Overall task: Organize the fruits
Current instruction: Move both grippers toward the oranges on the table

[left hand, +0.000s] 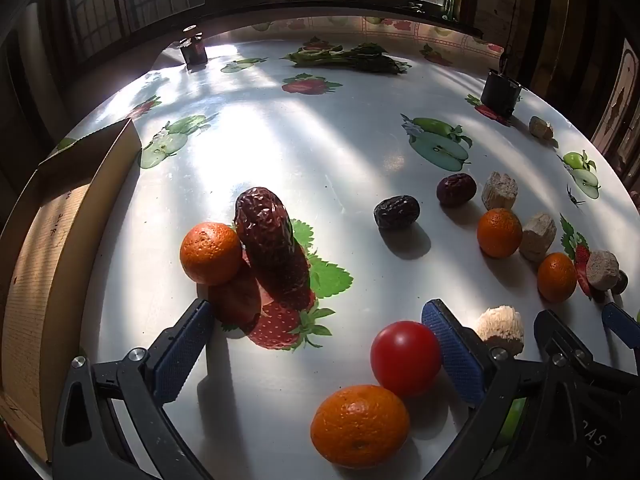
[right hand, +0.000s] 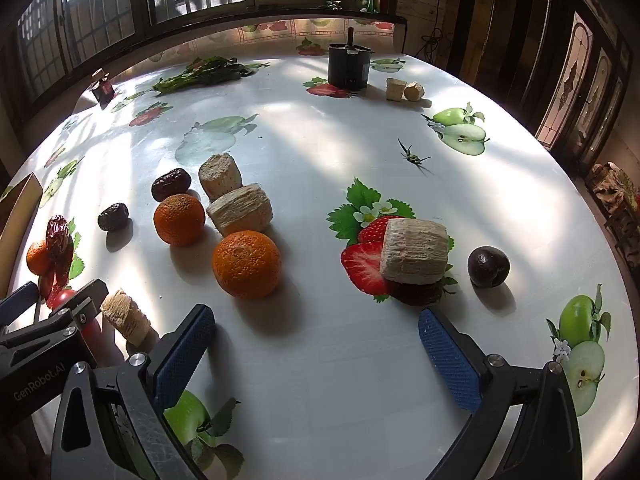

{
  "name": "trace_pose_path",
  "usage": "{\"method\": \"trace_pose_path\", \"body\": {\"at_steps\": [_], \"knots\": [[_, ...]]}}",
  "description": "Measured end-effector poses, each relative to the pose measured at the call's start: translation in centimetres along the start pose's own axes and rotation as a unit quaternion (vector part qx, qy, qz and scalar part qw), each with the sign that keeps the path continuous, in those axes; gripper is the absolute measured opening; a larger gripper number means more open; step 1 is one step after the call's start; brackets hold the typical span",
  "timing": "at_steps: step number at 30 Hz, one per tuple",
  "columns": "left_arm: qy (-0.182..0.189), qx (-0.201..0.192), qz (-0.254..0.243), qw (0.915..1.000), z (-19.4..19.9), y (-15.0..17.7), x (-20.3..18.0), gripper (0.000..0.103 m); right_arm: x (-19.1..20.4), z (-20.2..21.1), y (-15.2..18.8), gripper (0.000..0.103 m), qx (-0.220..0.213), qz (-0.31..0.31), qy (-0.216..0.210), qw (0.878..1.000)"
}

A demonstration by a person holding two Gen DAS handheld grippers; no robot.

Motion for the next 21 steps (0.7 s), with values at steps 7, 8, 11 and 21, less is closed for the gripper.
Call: {"method": "trace_pose_path", "body": {"at_steps": [7,8,11,21], "knots": [[0.000,0.000,0.000,1.0000,0.00,0.00,0.00,0.103,-0.01,0.00,0.00,0.102,0.000,-0.001,-0.001,1.000],[0.000,0.000,0.000,1.0000,0.00,0.00,0.00,0.103,0.02,0.00,-0.01,0.102,-0.001,0.001,0.001,1.000],[0.000,0.000,0.000,1.0000,0.00,0.00,0.01,0.103,0.13,-0.04,-0.03,0.102,0.000,0.003,0.003,1.000],[0.013,0.025,-0.026,0.9993,0.18,0.41,-0.24,0.103,0.11,-0.04,-0.07,0.102,0.000,0.000,0.001,1.000]]}}
Point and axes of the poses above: each gripper's, at about its wrist camera, not at the fingertips, and z roughly against the way its jaws point, x to its left, y to its underside, the point moved 9 cm from there along -z, roughly the way its jaws point, and after that the axes turned 3 degrees about x, right-handed, at the moved point
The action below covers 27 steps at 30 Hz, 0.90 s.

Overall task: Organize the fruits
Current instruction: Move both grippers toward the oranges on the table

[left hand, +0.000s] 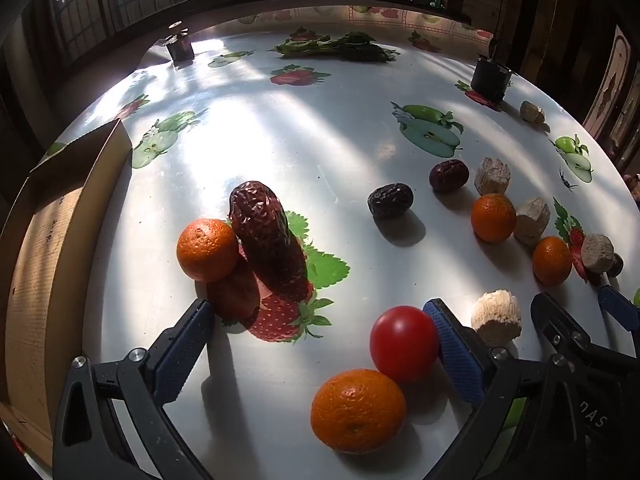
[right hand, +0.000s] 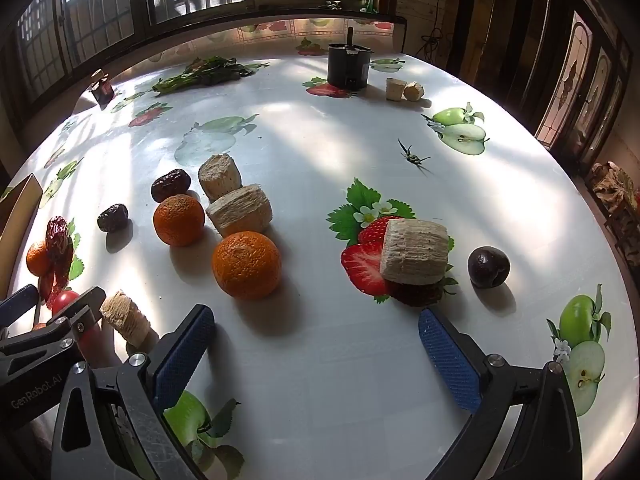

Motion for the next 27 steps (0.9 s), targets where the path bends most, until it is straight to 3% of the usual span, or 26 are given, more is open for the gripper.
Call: {"method": "trace_pose_path", "body": {"at_steps": [5,7,9,13,15,20,27], "knots": [[0.015,0.015,-0.028,0.9994,0.3,0.6,-0.2,0.103,0.1,0.2,0.3,0.102,0.029,0.010,-0.007,0.999],[0.019,0.009,-0.031,0.9993,0.9,1.1,-0.2,0.096,0.0,0.1,0.4,0.102,0.030,0.009,-0.008,0.999],[0.019,-0.011,-0.031,0.9993,2.3,1.2,0.0,0.088,0.0,0.2,0.5,0.102,0.025,0.008,-0.008,1.000],[0.035,-0.067,-0.009,0.9971,6.2,1.0,1.1,0.087,0.2,0.5,0.7,0.102,0.052,0.004,-0.028,0.998],[0.036,-0.089,0.000,0.9954,8.0,1.1,1.8,0.087,0.0,1.6,0.6,0.102,0.036,-0.019,-0.046,0.998],[0.007,-0.125,-0.003,0.9921,11.2,1.6,3.3,0.087,-0.4,5.6,0.1,0.102,-0.030,-0.038,-0.037,0.998],[0.006,-0.145,-0.008,0.9894,13.3,2.5,3.8,0.087,0.4,10.3,-0.1,0.103,-0.112,-0.047,-0.033,0.992]]}}
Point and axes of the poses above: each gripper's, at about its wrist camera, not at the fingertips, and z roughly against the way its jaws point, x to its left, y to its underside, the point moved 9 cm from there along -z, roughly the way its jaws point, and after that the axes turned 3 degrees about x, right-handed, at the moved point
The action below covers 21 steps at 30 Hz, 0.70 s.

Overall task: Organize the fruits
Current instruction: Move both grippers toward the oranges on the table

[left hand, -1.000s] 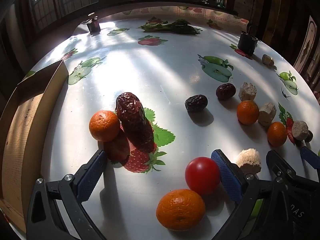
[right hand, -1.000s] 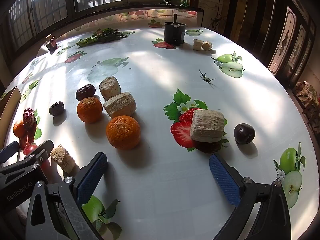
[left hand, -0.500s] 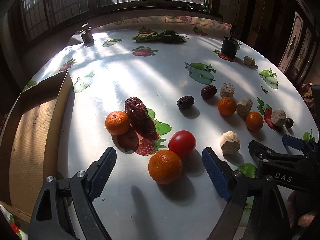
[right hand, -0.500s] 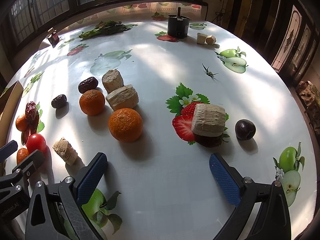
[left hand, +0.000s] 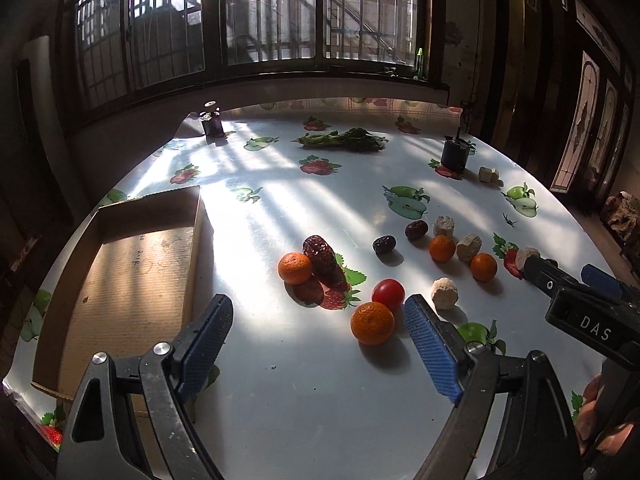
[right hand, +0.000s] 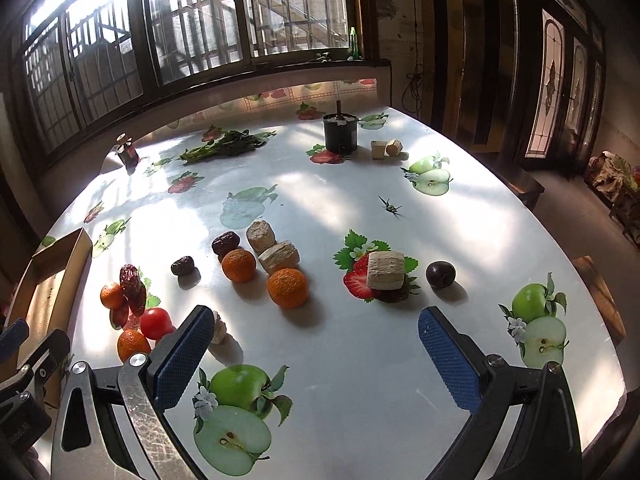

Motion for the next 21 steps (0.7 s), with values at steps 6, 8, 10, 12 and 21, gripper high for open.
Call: {"method": "trace_pose_path", "body": {"at_steps": [6,8,10,12,21], "knots": [[0.009,-0.004,-0.009,0.9999,0.6,-0.1,-0.1,0.087,1.3,1.9,-0.7,0.103,-0.035,0.011,-0.013,0.999],[0.006,-0.002,-0.013,0.9999,0.5,0.0,-0.2,0.087,1.7,1.9,-0.6,0.103,-0.030,0.016,-0.016,0.999],[0.000,0.003,-0.013,0.9999,0.2,0.1,0.0,0.087,2.0,1.7,-0.6,0.103,-0.024,0.018,-0.018,0.999],[-0.002,0.006,-0.019,0.9998,0.0,0.3,0.0,0.087,2.1,1.3,-0.5,0.103,-0.019,0.020,-0.017,0.999],[-0.012,0.013,-0.021,0.9996,-0.5,0.3,0.3,0.089,2.1,0.2,0.1,0.103,-0.002,0.021,-0.018,1.000]]}}
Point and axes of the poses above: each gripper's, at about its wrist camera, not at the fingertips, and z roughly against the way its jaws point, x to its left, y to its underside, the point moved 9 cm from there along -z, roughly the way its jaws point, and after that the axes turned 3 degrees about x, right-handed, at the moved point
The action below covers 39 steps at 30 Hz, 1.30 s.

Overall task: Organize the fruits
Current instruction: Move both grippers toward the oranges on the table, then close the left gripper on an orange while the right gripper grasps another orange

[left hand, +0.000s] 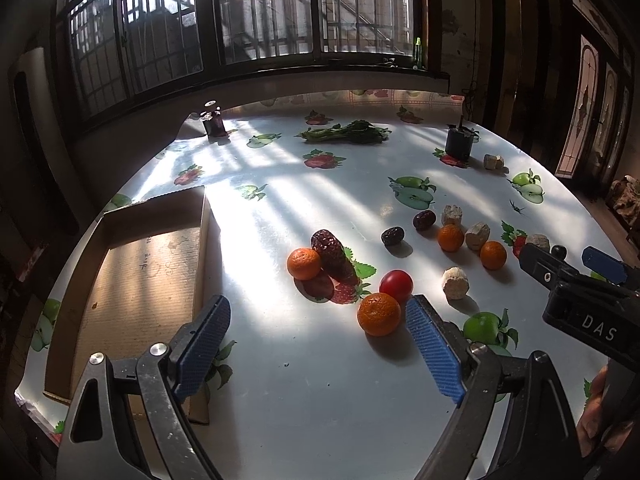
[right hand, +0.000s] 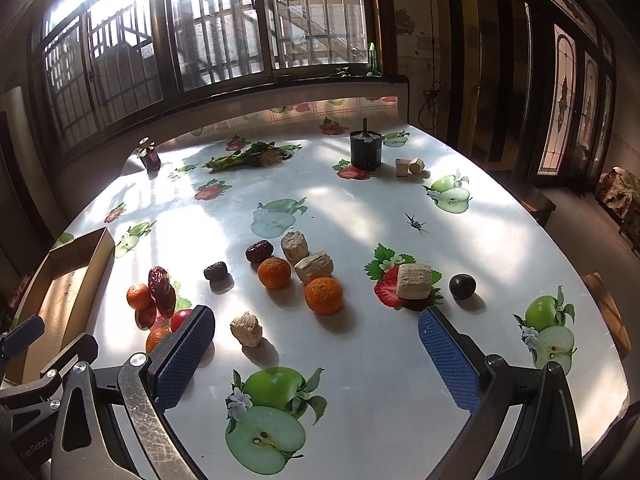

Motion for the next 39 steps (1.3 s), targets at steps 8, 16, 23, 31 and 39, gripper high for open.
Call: {"method": "trace_pose_path", "body": {"at_steps": [8,16,23,31,39], "knots": [[0.005,-0.006,-0.007,0.9999,-0.2,-0.3,-0.5,0.089,-0.2,-0.4,0.0,0.103,0.007,0.000,-0.004,1.000],[0.028,0.014,0.020,0.9993,-1.1,-0.8,1.1,0.076,-1.2,-0.4,-0.5,0.103,0.007,0.001,-0.004,1.000],[-0.002,0.003,0.075,0.9972,-1.0,-2.7,7.9,0.076,-4.7,0.2,-1.5,0.103,0.005,0.001,0.021,1.000],[0.036,0.037,0.037,0.9980,-3.1,-1.4,4.4,0.076,-4.5,-1.5,-0.5,0.099,0.034,0.015,-0.004,0.999],[0.075,0.078,-0.003,0.9941,-5.8,0.6,-0.9,0.076,-3.4,-4.5,0.5,0.079,0.092,0.040,-0.034,0.994]]}}
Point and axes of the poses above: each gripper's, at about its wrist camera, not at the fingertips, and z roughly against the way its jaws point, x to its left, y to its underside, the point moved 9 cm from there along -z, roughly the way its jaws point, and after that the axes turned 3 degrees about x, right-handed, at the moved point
